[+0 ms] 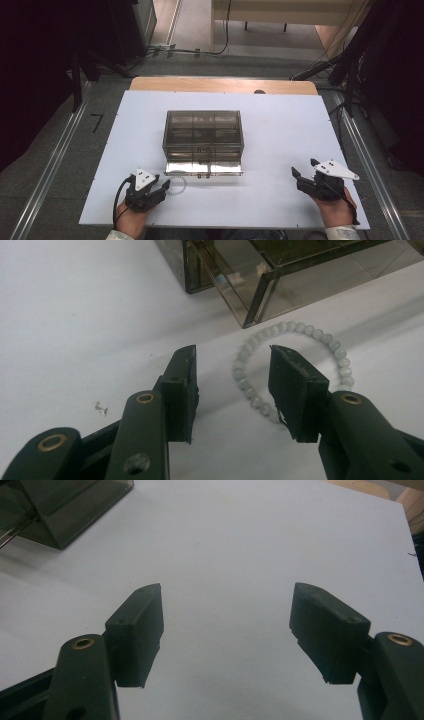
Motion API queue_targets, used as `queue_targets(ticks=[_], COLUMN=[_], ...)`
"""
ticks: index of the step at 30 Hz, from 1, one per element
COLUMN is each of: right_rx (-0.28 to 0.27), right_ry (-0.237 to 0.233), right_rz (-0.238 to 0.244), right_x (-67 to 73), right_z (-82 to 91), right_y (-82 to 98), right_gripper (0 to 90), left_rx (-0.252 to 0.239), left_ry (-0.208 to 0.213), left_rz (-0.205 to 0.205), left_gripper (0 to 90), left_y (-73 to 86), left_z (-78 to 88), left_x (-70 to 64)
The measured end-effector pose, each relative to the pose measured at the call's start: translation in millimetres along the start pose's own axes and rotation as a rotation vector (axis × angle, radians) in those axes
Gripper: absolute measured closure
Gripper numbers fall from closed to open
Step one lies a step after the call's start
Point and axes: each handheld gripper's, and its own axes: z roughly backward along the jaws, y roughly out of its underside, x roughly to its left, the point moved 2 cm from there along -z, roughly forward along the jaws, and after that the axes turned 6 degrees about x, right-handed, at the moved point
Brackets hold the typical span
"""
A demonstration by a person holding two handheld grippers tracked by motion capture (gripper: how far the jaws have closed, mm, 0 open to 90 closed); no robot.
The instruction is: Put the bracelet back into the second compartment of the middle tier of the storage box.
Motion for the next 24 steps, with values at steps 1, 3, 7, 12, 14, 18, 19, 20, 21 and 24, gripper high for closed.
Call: queue_targets(ticks=[1, 3, 7, 12, 14, 18, 19, 20, 21, 24], right_rx=[0.000, -0.002, -0.001, -0.001, -0.001, -0.001, 0.000, 0.000, -0.001, -0.001], right_ry=[0.000, 0.001, 0.001, 0.001, 0.001, 0.002, 0.001, 0.001, 0.001, 0.001], right_rz=[0.000, 0.002, 0.002, 0.005, 0.004, 0.004, 0.004, 0.004, 0.005, 0.006], right_x=[0.1, 0.0, 0.0, 0.1, 0.1, 0.1, 0.1, 0.1, 0.0, 0.0], right_z=[-0.1, -0.1, -0.3, -0.5, -0.3, -0.4, -0.3, -0.3, -0.4, -0.6], right_y=[0.0, -0.2, -0.2, -0.2, -0.2, -0.2, -0.2, -0.2, -0.2, -0.4], right_gripper=[28.2, 28.2, 28.4, 28.5, 28.6, 28.7, 28.8, 28.8, 28.8, 29.0], left_rx=[0.000, 0.003, 0.009, 0.021, 0.026, 0.026, 0.025, 0.025, 0.024, 0.026], left_ry=[0.000, 0.001, 0.006, 0.008, 0.005, -0.009, -0.011, -0.013, -0.014, -0.021], left_rz=[-0.001, -0.003, -0.006, 0.000, -0.004, -0.006, -0.006, -0.006, -0.007, -0.011], left_gripper=[58.2, 60.5, 64.6, 68.1, 68.2, 70.9, 73.2, 73.2, 74.7, 76.4], left_y=[0.1, 0.3, 0.8, 1.1, 1.1, 1.2, 1.3, 1.4, 1.4, 1.6], left_z=[0.1, 0.0, -0.7, -1.8, -2.2, -2.4, -2.4, -2.5, -2.5, -2.5], left_x=[-0.1, 0.1, -0.6, -1.2, -1.5, -1.5, -1.3, -1.2, -1.2, -1.2])
